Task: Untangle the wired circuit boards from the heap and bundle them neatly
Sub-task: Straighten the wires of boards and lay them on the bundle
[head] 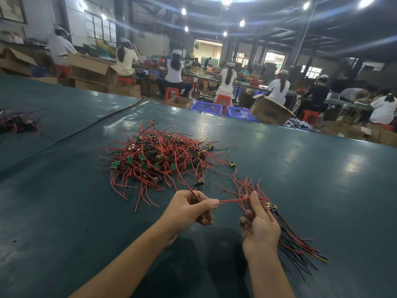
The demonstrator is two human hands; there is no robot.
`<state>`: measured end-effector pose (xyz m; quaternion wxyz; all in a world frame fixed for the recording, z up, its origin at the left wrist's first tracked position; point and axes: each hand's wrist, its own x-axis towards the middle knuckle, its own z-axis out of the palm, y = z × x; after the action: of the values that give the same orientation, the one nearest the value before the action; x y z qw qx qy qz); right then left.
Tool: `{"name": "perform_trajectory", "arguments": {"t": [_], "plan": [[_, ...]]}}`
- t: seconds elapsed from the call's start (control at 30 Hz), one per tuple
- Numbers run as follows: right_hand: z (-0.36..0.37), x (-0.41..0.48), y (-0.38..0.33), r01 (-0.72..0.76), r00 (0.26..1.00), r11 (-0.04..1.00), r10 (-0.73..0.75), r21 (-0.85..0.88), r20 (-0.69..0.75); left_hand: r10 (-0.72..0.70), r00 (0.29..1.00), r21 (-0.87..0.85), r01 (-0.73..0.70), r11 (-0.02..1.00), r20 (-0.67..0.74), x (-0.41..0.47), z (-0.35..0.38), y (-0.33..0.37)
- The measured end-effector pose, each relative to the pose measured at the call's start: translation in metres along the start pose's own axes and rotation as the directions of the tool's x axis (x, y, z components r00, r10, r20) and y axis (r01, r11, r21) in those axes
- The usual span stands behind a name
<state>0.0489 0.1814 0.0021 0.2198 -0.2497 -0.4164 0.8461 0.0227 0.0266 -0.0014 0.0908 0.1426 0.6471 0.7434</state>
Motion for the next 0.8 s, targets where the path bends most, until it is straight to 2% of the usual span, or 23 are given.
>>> {"name": "perform_trajectory", "arguments": {"t": [0.13,0.23,0.37,0.43,0.5,0.57,0.67,0.73,0.8], "plan": [[-0.003,0.003,-0.002,0.041,0.999,0.998,-0.040,0.048,-0.018,0.034,0.998,0.017,-0.035,0.999,0.047,-0.002,0.003,0.001],[-0.003,0.000,0.000,0.040,0.999,0.999,-0.040,-0.022,0.032,0.055,0.997,0.003,-0.055,0.998,0.048,-0.002,0.004,0.001],[0.006,-0.017,0.017,0.143,0.965,0.957,-0.078,-0.251,0.251,0.072,0.996,0.049,-0.074,0.996,0.046,0.001,0.005,-0.004],[0.010,-0.027,0.025,0.168,0.939,0.945,-0.067,-0.280,0.337,0.086,0.994,0.097,-0.092,0.991,0.069,0.001,0.003,-0.006],[0.011,-0.028,0.027,0.154,0.946,0.946,-0.058,-0.286,0.319,0.093,0.993,0.119,-0.102,0.988,0.078,0.001,0.001,-0.007],[0.012,-0.024,0.025,0.104,0.971,0.949,-0.033,-0.296,0.237,0.091,0.993,0.122,-0.100,0.987,0.079,0.002,0.000,-0.005],[0.010,-0.013,0.019,-0.029,0.997,0.988,0.041,-0.152,0.072,0.075,0.994,0.101,-0.083,0.991,0.079,0.003,0.000,-0.005],[0.006,-0.007,0.012,-0.049,0.998,0.998,0.052,-0.051,0.047,0.058,0.995,0.083,-0.064,0.995,0.076,0.003,0.001,-0.006],[0.002,-0.003,0.008,-0.004,0.998,0.999,0.007,-0.050,0.064,0.046,0.997,0.058,-0.050,0.997,0.068,0.002,0.002,-0.005]]}}
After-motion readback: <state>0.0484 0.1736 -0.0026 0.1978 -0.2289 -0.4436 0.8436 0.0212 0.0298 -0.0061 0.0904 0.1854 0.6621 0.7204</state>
